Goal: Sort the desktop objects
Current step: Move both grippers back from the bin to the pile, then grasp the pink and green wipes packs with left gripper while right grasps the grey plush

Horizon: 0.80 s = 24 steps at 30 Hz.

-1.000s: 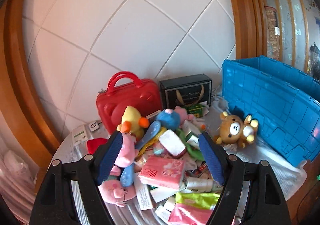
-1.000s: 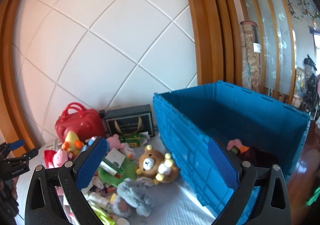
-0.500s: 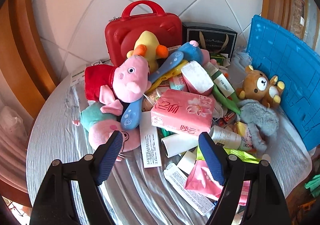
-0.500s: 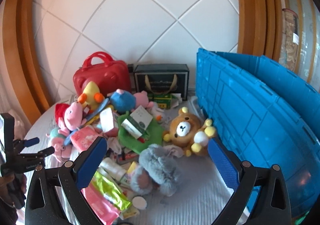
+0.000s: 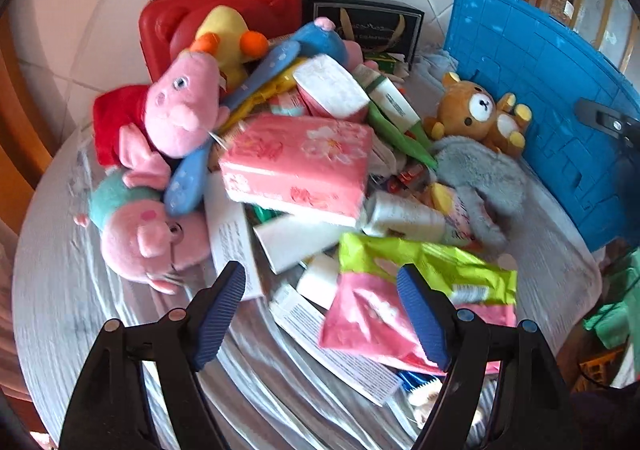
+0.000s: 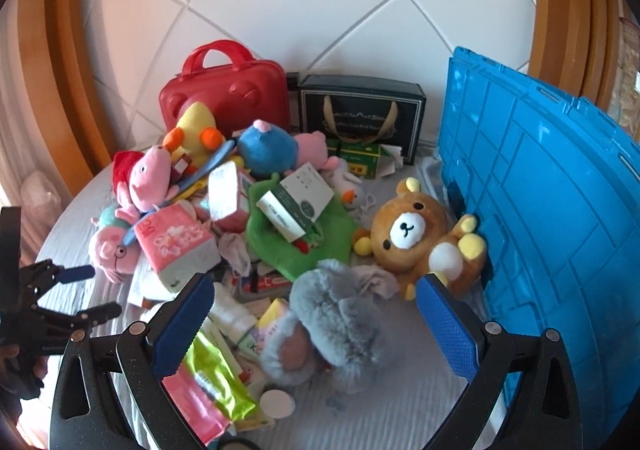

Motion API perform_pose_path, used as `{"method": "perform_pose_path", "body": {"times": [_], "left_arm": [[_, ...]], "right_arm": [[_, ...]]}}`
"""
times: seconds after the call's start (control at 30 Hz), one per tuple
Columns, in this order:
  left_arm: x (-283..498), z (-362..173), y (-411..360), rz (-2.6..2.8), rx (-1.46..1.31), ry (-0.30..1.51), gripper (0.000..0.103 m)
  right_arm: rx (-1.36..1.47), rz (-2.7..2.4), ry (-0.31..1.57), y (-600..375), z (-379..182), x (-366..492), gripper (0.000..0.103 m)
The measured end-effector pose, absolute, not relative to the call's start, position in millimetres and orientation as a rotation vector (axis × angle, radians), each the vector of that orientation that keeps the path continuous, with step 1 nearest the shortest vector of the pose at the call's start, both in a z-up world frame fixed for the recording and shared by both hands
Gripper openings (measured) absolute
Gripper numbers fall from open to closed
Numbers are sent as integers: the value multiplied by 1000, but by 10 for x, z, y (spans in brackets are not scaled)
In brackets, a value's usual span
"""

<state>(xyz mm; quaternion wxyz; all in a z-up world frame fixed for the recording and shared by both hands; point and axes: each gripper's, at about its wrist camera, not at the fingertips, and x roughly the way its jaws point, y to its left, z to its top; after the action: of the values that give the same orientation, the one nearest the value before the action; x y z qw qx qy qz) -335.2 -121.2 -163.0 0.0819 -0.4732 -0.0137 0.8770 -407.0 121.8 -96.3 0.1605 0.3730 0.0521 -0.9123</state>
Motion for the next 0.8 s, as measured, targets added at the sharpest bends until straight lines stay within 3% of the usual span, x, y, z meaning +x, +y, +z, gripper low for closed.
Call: {"method": "perform_pose_path", "body": {"times": [0.23, 0.63, 0.8], "left_arm": [[-3048, -2118, -910, 2451, -1535, -311, 78], [-2965, -2626, -657, 2422, -1662, -844, 78], [-3253, -2521, -532, 2487, -1632, -796, 78]], "right_arm": [[1125, -2557, 140, 1241, -1123, -4143, 102], [1197, -2447, 306, 1296, -1443, -4332, 102], [1202, -2431, 356, 1344, -1556, -4509, 102]]}}
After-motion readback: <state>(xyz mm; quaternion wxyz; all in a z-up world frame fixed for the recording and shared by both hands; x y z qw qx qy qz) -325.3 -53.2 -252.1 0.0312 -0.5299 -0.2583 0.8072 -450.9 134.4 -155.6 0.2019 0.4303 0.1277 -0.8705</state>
